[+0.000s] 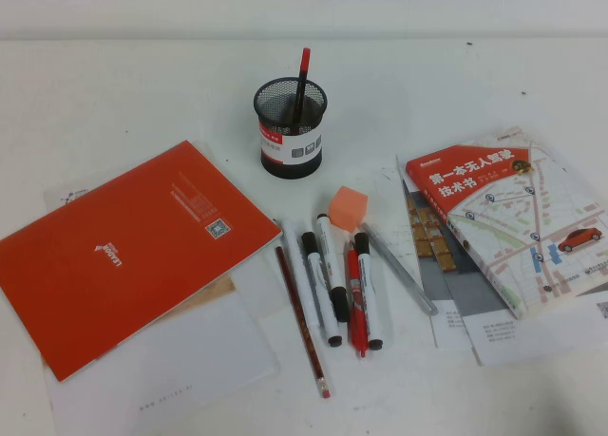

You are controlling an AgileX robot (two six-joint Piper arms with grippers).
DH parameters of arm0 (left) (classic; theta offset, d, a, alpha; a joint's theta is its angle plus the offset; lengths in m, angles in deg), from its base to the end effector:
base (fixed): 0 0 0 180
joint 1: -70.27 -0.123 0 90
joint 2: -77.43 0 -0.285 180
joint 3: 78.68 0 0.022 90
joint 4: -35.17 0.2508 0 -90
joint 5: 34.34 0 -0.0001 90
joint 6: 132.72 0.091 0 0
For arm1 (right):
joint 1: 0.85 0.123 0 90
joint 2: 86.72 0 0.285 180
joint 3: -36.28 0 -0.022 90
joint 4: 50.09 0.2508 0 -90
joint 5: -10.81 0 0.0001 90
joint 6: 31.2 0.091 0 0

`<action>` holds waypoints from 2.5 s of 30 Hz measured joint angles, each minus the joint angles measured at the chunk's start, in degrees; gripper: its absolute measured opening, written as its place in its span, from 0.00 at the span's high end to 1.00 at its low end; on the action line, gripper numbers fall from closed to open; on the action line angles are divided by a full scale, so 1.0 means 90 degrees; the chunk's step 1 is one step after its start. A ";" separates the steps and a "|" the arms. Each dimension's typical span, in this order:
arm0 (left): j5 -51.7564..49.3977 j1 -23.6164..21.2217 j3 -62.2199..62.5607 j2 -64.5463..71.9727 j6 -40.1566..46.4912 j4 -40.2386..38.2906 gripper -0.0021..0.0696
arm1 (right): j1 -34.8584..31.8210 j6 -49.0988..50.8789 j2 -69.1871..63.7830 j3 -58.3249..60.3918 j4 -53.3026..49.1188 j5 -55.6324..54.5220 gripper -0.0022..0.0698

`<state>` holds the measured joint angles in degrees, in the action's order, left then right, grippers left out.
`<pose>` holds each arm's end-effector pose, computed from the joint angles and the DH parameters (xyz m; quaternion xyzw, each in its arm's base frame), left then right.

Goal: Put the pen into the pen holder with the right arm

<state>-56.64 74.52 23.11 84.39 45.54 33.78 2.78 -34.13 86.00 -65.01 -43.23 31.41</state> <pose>0.0517 -0.0047 0.1732 0.0113 0.8062 -0.0412 0.5901 0.0528 0.0072 0.1728 -0.0135 0.8008 0.0540 0.5963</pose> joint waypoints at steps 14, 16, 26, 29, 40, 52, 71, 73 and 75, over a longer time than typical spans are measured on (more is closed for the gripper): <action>0.0000 0.0000 0.0000 0.0000 0.0000 0.0000 0.97 | 0.0000 0.0000 0.0000 0.0000 0.0000 0.0000 1.00; 0.0000 0.0000 0.0000 0.0000 0.0000 0.0000 0.97 | 0.0000 0.0000 0.0000 0.0000 0.0000 0.0000 1.00; 0.0000 0.0000 0.0000 0.0000 0.0000 0.0010 0.97 | 0.0000 0.0000 0.0000 0.0000 0.0000 0.0000 1.00; 0.0000 0.0000 0.0000 0.0000 0.0000 0.0010 0.97 | 0.0000 0.0000 0.0000 0.0000 -0.0014 0.0000 1.00; 0.0000 0.0000 0.0000 0.0000 0.0000 0.0010 0.97 | 0.0000 0.0000 0.0000 0.0000 -0.0040 0.0000 1.00; 0.0000 0.0000 0.0000 0.0000 0.0000 0.0010 0.97 | 0.0000 0.0000 0.0000 0.0000 0.1353 -0.0340 1.00; 0.0000 0.0000 0.0000 0.0000 0.0000 0.0010 0.97 | 0.0000 -0.0856 0.0000 0.0000 0.6223 -0.0499 1.00; 0.0000 0.0000 0.0000 0.0000 0.0000 0.0010 0.97 | 0.0000 -0.1230 0.0000 -0.0063 0.6190 -0.0164 1.00; 0.0000 0.0000 0.0000 0.0000 0.0000 0.0010 0.97 | 0.0000 -0.1461 -0.0109 -0.0411 0.5952 0.0229 1.00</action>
<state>-56.64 74.52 23.11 84.39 45.54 33.87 2.78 -47.28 85.02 -68.71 10.34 33.47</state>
